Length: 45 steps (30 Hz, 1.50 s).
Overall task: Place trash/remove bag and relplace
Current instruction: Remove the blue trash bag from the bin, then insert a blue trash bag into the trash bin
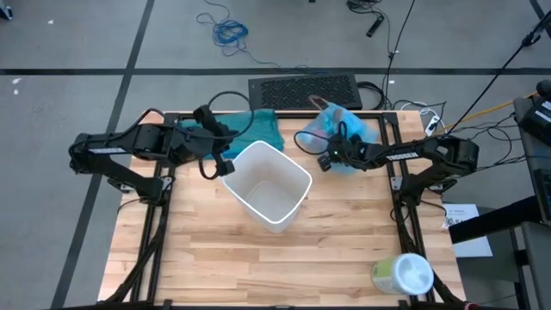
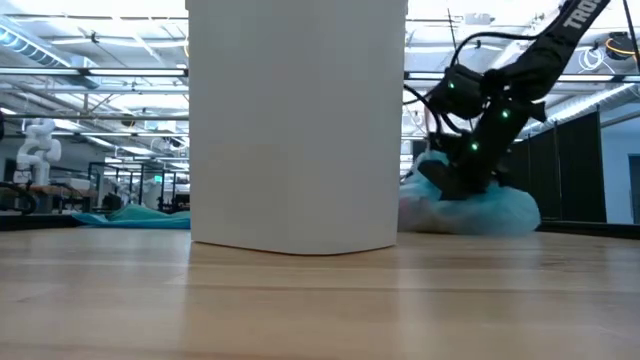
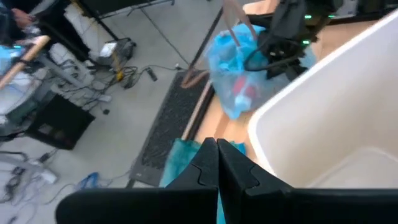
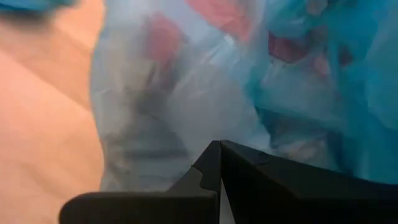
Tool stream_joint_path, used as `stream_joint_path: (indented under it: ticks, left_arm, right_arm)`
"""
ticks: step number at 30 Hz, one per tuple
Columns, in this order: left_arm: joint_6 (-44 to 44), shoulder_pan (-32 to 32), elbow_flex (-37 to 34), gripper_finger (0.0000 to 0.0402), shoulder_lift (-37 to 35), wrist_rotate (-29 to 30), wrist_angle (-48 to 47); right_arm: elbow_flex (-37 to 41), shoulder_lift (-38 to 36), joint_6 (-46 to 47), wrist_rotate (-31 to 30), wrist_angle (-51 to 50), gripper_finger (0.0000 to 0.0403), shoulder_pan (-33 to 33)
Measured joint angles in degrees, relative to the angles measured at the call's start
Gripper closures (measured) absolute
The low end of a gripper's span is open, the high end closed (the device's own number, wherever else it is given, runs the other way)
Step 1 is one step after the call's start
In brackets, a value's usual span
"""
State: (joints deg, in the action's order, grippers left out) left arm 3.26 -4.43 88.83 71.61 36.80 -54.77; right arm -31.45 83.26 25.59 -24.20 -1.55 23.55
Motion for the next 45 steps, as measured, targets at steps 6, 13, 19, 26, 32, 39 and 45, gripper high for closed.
stream_joint_path:
  ticks: [6, 13, 19, 26, 32, 39, 45]
  left_arm:
    - [-1.17, -0.04, -9.72, 0.0401, -5.93, -2.69, 5.86]
    - [-4.45, 0.00, -15.55, 0.0401, -11.23, -3.22, 5.72]
    - [-4.50, -0.04, -16.21, 0.0401, -12.49, -3.15, 2.55]
    - [-8.86, -0.04, -16.21, 0.0401, -10.03, -2.47, -6.43]
    - [-11.92, 0.09, -20.69, 0.0401, -9.28, 5.42, -9.30]
    - [-10.42, 4.59, -32.35, 0.0402, -14.82, 3.32, -1.31]
    - [-3.00, 11.65, -40.18, 0.0401, -16.09, -3.40, 4.24]
  right_arm:
    - [1.28, -0.03, 1.72, -1.43, -2.79, 0.0403, 0.36]
    - [1.30, -3.76, 2.47, -1.40, -4.77, 0.0403, -2.83]
    - [1.30, -11.70, 1.40, -1.22, -4.29, 0.0403, -6.89]
    - [1.28, -21.20, 0.22, -1.21, -2.85, 0.0403, -10.88]
    - [1.28, -27.34, -1.59, -1.20, -2.87, 0.0400, -13.27]
    - [1.28, -32.34, -3.53, -1.15, -0.21, 0.0399, -15.33]
    - [1.26, -34.39, -9.22, 0.19, 7.26, 0.0399, -18.17]
